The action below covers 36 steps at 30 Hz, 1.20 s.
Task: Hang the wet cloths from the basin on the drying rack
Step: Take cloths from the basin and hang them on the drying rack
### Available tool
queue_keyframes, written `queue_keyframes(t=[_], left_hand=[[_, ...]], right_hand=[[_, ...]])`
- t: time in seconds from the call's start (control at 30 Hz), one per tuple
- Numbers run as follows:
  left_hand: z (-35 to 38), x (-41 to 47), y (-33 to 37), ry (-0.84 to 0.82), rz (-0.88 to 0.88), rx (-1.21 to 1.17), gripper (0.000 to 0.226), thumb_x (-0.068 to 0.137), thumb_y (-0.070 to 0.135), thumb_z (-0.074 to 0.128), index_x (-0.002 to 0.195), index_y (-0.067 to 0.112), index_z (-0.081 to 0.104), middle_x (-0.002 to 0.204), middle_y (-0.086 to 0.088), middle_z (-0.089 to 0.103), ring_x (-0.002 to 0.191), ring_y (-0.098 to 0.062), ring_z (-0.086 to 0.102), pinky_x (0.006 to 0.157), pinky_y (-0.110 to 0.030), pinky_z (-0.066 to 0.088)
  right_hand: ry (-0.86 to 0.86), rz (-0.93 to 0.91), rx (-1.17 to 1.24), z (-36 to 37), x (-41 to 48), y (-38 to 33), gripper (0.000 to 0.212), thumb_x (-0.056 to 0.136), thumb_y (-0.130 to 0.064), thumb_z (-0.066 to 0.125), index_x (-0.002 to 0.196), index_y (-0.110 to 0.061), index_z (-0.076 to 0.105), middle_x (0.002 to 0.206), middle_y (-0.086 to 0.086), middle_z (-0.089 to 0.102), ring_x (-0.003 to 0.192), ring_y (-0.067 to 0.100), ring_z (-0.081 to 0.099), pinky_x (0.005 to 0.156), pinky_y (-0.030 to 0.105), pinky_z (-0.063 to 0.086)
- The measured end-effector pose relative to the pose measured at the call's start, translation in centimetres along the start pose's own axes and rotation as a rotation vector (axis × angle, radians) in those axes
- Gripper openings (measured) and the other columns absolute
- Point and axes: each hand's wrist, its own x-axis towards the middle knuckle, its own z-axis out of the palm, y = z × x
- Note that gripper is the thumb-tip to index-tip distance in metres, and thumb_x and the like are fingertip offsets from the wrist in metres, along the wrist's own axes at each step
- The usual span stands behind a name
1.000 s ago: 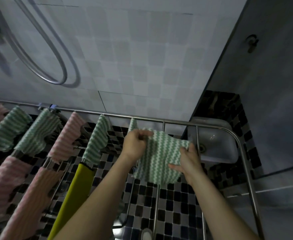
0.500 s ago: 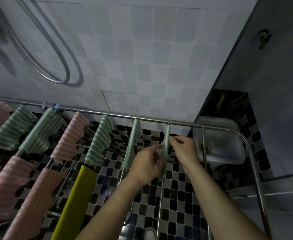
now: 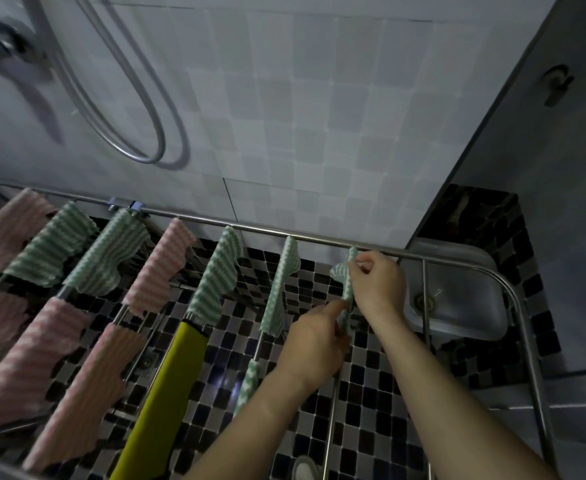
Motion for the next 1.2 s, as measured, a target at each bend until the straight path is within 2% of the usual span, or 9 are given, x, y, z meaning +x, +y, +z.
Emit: queue_keyframes(t=[0.1, 0.2, 0.5, 0.7, 0.83, 0.9, 1.0, 1.1, 1.2], left_hand=[[0.2, -0.3, -0.3, -0.024, -0.029, -0.032, 0.053, 0.086, 0.014, 0.065, 0.137, 0.020, 0.050, 0.101, -0.005, 0.065, 0.087, -0.018, 0.063, 0.081, -0.029, 0.052], [0.4, -0.5, -0.3, -0.022, -0.054, -0.036, 0.052, 0.087, 0.016, 0.065, 0.137, 0.019, 0.050, 0.097, -0.006, 0.068, 0.086, -0.018, 0.064, 0.079, -0.026, 0.051], [1.2, -0.7, 0.0, 0.008, -0.122, -0.006, 0.051, 0.089, 0.018, 0.064, 0.138, 0.018, 0.048, 0.098, -0.010, 0.071, 0.088, -0.024, 0.067, 0.079, -0.033, 0.054], [-0.4, -2.9, 0.0, 0.070, -0.088, 0.055, 0.045, 0.088, 0.021, 0.063, 0.133, 0.023, 0.054, 0.110, -0.006, 0.067, 0.095, -0.024, 0.064, 0.080, -0.034, 0.053], [-3.5, -7.3, -2.3, 0.239, -0.204, 0.158, 0.032, 0.090, 0.019, 0.059, 0.122, 0.022, 0.059, 0.111, -0.002, 0.062, 0.096, -0.023, 0.062, 0.077, -0.035, 0.052], [-4.5, -9.3, -3.7, 0.207, -0.292, 0.190, 0.034, 0.088, 0.022, 0.061, 0.122, 0.023, 0.054, 0.112, -0.001, 0.057, 0.095, -0.023, 0.060, 0.077, -0.038, 0.052], [-4.9, -11.5, -4.9, 0.044, -0.374, 0.169, 0.051, 0.084, 0.025, 0.065, 0.131, 0.026, 0.043, 0.119, -0.001, 0.049, 0.101, -0.024, 0.057, 0.078, -0.033, 0.051], [-4.9, -13.4, -5.5, 0.017, -0.374, 0.093, 0.064, 0.085, 0.020, 0.064, 0.140, 0.032, 0.036, 0.126, 0.000, 0.048, 0.105, -0.022, 0.058, 0.080, -0.027, 0.049], [-4.7, -14.3, -6.0, 0.042, -0.366, 0.066, 0.064, 0.088, 0.015, 0.060, 0.144, 0.032, 0.034, 0.128, -0.001, 0.049, 0.108, -0.021, 0.057, 0.089, -0.031, 0.051]], right_hand=[[-0.044, 0.046, 0.079, -0.1, 0.1, 0.2, 0.009, 0.090, -0.021, 0.065, 0.091, -0.015, 0.072, 0.087, -0.004, 0.071, 0.069, 0.003, 0.060, 0.055, 0.011, 0.038], [-0.067, 0.062, 0.095, 0.0, 0.3, 0.2, 0.002, 0.087, -0.016, 0.069, 0.087, -0.015, 0.071, 0.087, -0.002, 0.070, 0.075, 0.009, 0.062, 0.062, 0.016, 0.042], [-0.057, -0.082, -0.133, 0.0, 0.4, 0.1, 0.009, 0.088, -0.019, 0.067, 0.093, -0.011, 0.068, 0.091, 0.005, 0.069, 0.084, 0.019, 0.063, 0.070, 0.022, 0.042], [-0.077, -0.217, -0.295, -0.7, -1.1, -0.6, 0.017, 0.095, -0.023, 0.053, 0.100, -0.012, 0.065, 0.104, 0.007, 0.060, 0.096, 0.027, 0.058, 0.071, 0.028, 0.041], [-0.351, -0.278, -0.131, 0.0, -4.2, -2.6, 0.011, 0.094, -0.021, 0.057, 0.095, -0.018, 0.067, 0.086, -0.004, 0.064, 0.078, 0.016, 0.061, 0.059, 0.020, 0.041], [-0.526, -0.274, -0.066, 1.0, -5.9, -3.5, 0.016, 0.093, -0.023, 0.060, 0.108, -0.020, 0.066, 0.092, -0.006, 0.065, 0.083, 0.013, 0.062, 0.070, 0.024, 0.048], [-0.615, -0.322, -0.098, 2.8, -7.9, -4.1, 0.025, 0.094, -0.024, 0.059, 0.118, -0.022, 0.066, 0.100, -0.002, 0.069, 0.088, 0.016, 0.065, 0.082, 0.032, 0.054], [-0.571, -0.367, -0.175, 4.3, -9.2, -4.4, 0.029, 0.096, -0.022, 0.055, 0.122, -0.017, 0.067, 0.119, 0.003, 0.068, 0.103, 0.018, 0.064, 0.088, 0.028, 0.051], [-0.497, -0.407, -0.288, 4.9, -9.7, -4.8, 0.031, 0.098, -0.024, 0.050, 0.123, -0.020, 0.067, 0.128, 0.001, 0.063, 0.111, 0.020, 0.062, 0.086, 0.031, 0.053]])
